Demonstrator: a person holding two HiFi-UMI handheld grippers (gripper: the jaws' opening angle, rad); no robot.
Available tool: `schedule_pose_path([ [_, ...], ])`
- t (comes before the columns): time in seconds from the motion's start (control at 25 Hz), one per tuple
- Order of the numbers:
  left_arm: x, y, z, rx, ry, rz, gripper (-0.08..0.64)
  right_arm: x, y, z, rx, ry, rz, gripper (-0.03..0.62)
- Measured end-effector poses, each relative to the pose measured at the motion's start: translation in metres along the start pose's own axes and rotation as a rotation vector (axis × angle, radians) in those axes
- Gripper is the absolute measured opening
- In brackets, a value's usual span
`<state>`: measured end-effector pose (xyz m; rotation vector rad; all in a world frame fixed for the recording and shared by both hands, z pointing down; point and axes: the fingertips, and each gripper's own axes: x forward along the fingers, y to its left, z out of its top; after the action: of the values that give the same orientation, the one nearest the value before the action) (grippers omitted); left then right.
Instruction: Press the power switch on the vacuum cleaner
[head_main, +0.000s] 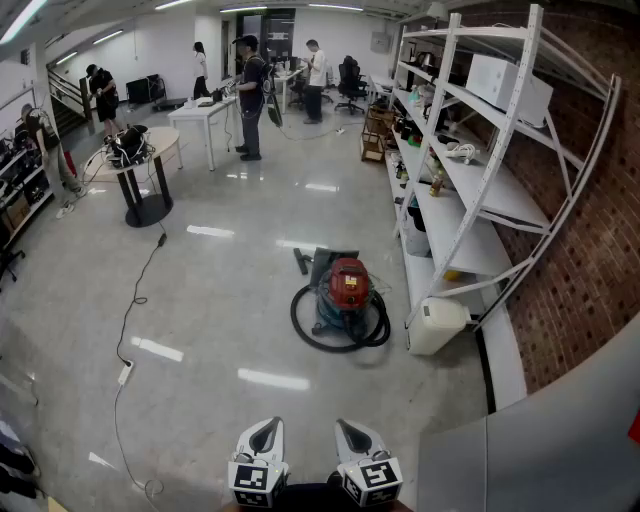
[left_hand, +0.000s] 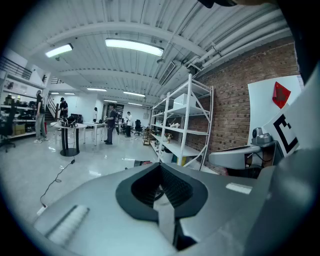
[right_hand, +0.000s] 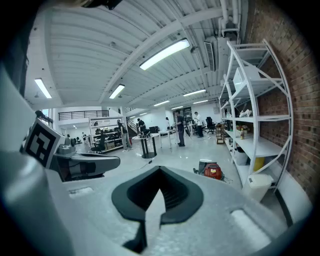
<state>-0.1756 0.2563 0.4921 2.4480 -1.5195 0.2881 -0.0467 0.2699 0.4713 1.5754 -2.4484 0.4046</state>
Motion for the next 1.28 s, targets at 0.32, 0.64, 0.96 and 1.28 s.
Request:
schedule_pose_path([
  [0.32,0.009,-0.013,0.007,-0.01,-0.012,-0.001,0.014,0.001,-0.01,0.004,0.002,-0.004,0.018,-0.009],
  [0.64,0.02,-0.014,0.012,-0.016,-0.019,0.011,0.014,0.007,-0.02,0.011,0.02,-0.011,0.047,-0.008],
  [0.96,0.037,-0.033,0.026,-0.022,-0.052,0.028,0.014,0.003,-0.046,0.01,0.012,-0.011,0.056,-0.008],
  [1.28,0.063,-0.063,0.073,-0.035,-0.142,0.054,0.014,-0.003,-0.09,0.041,-0.016,-0.094,0.033,-0.008],
])
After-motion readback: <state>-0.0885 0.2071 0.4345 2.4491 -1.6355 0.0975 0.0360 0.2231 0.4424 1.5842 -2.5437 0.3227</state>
